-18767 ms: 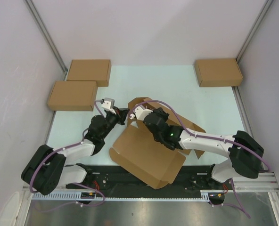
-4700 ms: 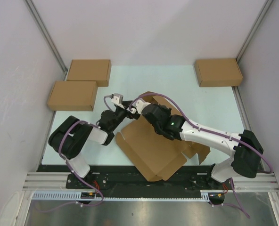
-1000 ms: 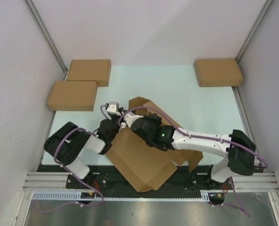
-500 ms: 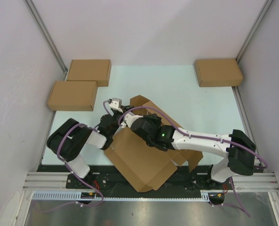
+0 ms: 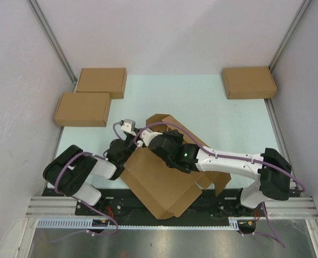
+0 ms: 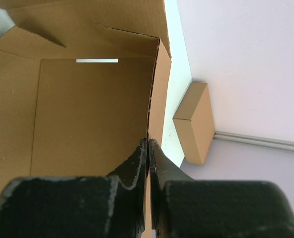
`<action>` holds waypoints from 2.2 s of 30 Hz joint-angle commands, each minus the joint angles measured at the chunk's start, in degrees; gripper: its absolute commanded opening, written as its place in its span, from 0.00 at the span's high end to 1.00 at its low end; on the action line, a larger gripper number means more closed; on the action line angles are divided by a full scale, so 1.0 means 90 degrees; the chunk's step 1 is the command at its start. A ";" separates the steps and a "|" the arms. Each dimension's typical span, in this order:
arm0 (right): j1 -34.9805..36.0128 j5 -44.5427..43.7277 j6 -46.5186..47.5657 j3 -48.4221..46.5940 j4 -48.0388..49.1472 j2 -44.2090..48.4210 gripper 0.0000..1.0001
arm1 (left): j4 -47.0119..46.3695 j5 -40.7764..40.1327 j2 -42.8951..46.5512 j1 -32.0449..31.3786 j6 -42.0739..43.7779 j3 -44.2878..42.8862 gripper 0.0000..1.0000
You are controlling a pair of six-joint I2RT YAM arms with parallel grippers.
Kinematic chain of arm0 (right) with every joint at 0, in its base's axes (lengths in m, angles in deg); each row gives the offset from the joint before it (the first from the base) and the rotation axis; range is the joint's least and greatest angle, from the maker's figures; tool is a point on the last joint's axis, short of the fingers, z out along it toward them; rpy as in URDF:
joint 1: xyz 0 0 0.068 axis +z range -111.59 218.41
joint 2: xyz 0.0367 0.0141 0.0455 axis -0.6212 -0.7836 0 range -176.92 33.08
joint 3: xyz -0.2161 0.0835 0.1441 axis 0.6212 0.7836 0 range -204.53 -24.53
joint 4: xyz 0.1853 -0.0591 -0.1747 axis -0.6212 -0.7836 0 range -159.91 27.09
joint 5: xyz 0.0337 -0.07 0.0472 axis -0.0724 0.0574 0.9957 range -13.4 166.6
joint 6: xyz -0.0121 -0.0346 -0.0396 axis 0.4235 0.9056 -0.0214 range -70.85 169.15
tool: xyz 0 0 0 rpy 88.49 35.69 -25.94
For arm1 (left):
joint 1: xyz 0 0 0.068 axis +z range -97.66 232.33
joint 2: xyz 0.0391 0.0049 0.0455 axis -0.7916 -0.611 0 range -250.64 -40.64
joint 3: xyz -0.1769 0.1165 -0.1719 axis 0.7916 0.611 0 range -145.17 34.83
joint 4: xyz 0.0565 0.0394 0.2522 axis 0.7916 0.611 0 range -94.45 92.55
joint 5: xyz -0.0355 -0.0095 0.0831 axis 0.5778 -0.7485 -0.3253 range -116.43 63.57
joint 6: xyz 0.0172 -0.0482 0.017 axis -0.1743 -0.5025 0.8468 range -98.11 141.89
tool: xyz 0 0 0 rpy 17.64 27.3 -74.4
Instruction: Fold the paper box
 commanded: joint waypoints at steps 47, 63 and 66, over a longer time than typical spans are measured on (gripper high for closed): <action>0.0645 -0.0290 -0.0052 -0.0001 0.0104 0.0196 0.63 | -0.2592 -0.2006 -0.0531 -0.1654 -0.0700 0.0459 1.00; 0.0723 -0.0036 -0.0090 -0.0138 0.0612 0.1035 0.50 | -0.2592 -0.2153 -0.0600 -0.1732 -0.0475 0.0381 1.00; 0.0713 0.0012 -0.0149 -0.0206 0.0739 0.1240 0.48 | -0.2592 -0.2153 -0.0600 -0.1742 -0.0446 0.0371 1.00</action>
